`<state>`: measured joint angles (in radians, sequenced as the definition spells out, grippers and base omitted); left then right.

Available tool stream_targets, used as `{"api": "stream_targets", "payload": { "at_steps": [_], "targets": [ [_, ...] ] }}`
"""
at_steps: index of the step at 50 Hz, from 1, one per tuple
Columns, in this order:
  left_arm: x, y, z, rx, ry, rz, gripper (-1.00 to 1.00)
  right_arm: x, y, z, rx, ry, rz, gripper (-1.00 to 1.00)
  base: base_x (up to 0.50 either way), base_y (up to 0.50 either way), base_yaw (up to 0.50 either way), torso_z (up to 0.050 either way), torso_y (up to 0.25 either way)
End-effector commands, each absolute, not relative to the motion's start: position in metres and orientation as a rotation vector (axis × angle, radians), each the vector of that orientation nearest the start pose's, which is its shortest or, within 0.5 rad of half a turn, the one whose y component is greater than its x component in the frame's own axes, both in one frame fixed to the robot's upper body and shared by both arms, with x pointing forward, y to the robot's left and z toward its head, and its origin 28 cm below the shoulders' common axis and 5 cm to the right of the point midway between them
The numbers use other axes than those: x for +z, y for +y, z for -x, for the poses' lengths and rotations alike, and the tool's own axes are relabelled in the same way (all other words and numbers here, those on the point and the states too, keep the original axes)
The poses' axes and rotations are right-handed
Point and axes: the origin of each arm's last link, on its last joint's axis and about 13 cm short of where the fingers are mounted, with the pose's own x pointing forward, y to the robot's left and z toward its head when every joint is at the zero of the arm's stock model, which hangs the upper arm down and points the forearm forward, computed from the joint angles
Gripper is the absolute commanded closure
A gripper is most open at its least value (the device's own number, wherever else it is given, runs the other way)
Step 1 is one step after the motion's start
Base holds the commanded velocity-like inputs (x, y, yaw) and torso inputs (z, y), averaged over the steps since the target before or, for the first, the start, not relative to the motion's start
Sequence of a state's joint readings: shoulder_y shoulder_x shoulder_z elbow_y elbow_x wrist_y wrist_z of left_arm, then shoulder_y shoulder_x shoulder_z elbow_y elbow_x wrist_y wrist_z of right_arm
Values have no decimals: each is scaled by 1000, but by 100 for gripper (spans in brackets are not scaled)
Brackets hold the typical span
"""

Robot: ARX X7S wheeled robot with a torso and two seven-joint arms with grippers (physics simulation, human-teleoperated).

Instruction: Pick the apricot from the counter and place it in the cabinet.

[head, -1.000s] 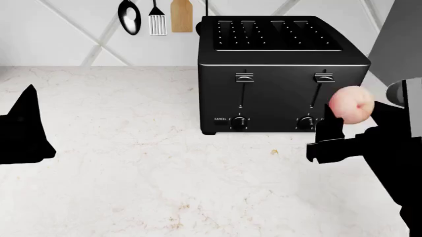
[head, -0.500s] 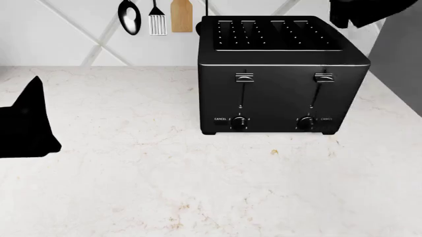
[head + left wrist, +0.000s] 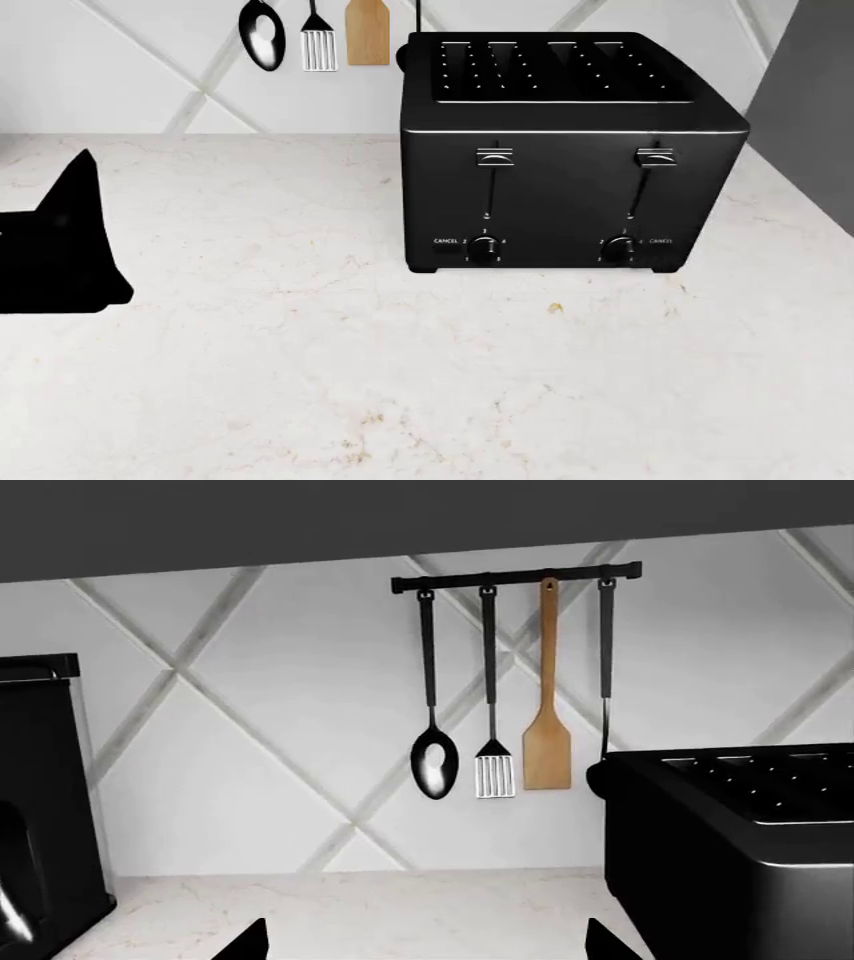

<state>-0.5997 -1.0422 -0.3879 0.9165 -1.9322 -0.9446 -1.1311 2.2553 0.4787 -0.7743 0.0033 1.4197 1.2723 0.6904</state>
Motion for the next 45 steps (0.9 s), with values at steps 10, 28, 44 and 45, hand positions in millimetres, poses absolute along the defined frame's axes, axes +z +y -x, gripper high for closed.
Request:
{"api": "stream_targets", "payload": {
  "at_steps": [10,28,44,45],
  "targets": [
    [284,278,-131,55,-187,-50,-100,553,-71,-248,83,-442,530,100,0,0,0,0,0],
    [286,275,-131,49,-186,-54,-100,568,-61,-289,105,-428,538,100,0,0,0,0,0],
    [285,275,-129,46,-190,-50,-100,549,-58,-323,187,-341,430,100,0,0,0,0,0],
    [286,275,-129,47,-190,-50,-100,547,-59,-326,190,-331,420,100,0,0,0,0,0]
  ]
}}
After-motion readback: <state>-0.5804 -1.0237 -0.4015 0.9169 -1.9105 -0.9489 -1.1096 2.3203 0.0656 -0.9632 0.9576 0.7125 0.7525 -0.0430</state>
